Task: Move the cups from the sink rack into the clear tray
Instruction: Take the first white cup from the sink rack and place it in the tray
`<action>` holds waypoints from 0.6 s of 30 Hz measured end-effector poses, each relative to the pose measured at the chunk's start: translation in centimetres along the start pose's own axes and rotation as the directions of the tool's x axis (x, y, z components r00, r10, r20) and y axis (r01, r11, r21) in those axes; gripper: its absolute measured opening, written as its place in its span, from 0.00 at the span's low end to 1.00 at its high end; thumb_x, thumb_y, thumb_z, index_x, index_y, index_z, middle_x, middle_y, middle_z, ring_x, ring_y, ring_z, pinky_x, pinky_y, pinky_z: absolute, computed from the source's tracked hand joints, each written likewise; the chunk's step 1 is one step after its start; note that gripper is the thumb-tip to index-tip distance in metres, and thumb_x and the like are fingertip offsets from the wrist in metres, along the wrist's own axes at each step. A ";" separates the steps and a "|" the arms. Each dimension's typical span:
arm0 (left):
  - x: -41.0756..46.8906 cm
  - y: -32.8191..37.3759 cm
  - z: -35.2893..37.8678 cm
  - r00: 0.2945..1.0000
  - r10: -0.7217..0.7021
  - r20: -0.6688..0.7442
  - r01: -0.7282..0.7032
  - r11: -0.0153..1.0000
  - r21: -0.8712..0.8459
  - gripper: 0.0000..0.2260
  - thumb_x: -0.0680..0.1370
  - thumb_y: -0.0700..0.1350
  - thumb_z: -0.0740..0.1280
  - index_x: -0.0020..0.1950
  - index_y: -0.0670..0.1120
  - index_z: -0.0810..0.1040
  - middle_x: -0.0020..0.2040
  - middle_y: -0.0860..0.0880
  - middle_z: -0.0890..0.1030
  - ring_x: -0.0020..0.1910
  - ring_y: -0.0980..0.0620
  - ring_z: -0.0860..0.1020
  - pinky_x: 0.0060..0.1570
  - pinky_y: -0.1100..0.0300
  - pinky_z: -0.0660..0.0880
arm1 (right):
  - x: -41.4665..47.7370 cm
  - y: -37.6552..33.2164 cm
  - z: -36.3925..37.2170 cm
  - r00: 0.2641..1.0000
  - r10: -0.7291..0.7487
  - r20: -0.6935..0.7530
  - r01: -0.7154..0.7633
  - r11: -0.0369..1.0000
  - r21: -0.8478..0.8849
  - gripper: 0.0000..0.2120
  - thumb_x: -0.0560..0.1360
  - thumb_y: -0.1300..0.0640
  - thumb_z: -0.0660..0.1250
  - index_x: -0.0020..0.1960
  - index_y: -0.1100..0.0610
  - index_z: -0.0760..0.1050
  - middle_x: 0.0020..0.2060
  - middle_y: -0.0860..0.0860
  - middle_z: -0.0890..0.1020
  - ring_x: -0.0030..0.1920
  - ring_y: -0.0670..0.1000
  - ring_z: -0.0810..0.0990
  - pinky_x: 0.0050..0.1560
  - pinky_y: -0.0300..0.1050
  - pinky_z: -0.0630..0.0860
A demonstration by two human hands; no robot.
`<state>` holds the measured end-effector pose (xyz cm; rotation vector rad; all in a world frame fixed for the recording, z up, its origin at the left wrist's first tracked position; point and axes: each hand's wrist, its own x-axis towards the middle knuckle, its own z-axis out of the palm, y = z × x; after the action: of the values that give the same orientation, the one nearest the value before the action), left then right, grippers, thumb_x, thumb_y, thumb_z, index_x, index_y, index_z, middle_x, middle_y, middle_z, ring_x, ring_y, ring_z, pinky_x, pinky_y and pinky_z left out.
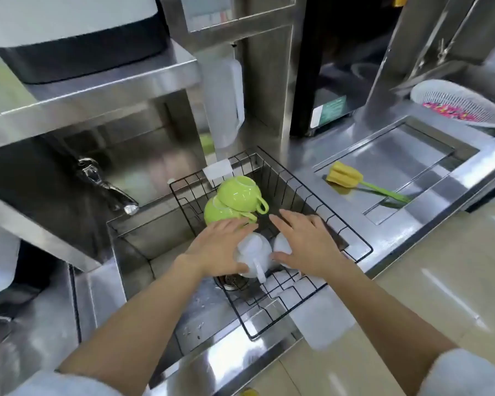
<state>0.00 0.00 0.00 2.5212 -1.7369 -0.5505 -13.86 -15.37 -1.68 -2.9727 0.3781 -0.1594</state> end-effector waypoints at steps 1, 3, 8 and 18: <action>0.0 0.2 0.0 1.000 -0.008 0.010 0.008 1.000 0.011 0.40 0.69 0.58 0.70 0.75 0.54 0.53 0.75 0.51 0.60 0.74 0.50 0.58 0.71 0.54 0.54 | 0.1 -0.2 0.3 0.998 0.000 0.065 -0.001 1.000 0.018 0.37 0.68 0.41 0.68 0.71 0.56 0.62 0.68 0.57 0.70 0.68 0.56 0.69 0.64 0.56 0.63; 0.1 0.1 0.6 0.999 -0.040 0.008 0.040 0.999 0.022 0.39 0.68 0.58 0.70 0.74 0.53 0.55 0.72 0.51 0.67 0.70 0.49 0.65 0.66 0.54 0.61 | 0.3 -0.5 1.1 0.987 -0.038 0.153 0.042 0.999 -0.025 0.35 0.69 0.41 0.65 0.70 0.56 0.61 0.67 0.55 0.71 0.68 0.54 0.67 0.65 0.55 0.58; 1.6 0.0 2.1 0.986 -0.158 0.054 0.153 0.984 0.086 0.46 0.64 0.62 0.70 0.74 0.53 0.50 0.70 0.50 0.69 0.68 0.48 0.68 0.60 0.52 0.63 | 1.5 -1.0 2.0 0.952 -0.076 0.297 0.122 0.983 -0.139 0.34 0.72 0.44 0.62 0.72 0.57 0.55 0.66 0.54 0.72 0.71 0.54 0.62 0.68 0.60 0.51; 0.9 1.3 1.9 0.975 -0.199 -0.100 0.182 0.970 -0.159 0.34 0.64 0.56 0.73 0.65 0.49 0.64 0.59 0.46 0.74 0.58 0.43 0.72 0.52 0.53 0.71 | 2.1 -2.1 3.0 0.976 0.017 0.218 -0.044 0.992 0.119 0.32 0.68 0.47 0.68 0.66 0.57 0.61 0.54 0.55 0.78 0.58 0.58 0.72 0.62 0.54 0.59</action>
<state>-1.46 -1.01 -1.77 2.5724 -1.3707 -0.5111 -10.97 -13.51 -4.12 -2.8226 0.3713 0.1389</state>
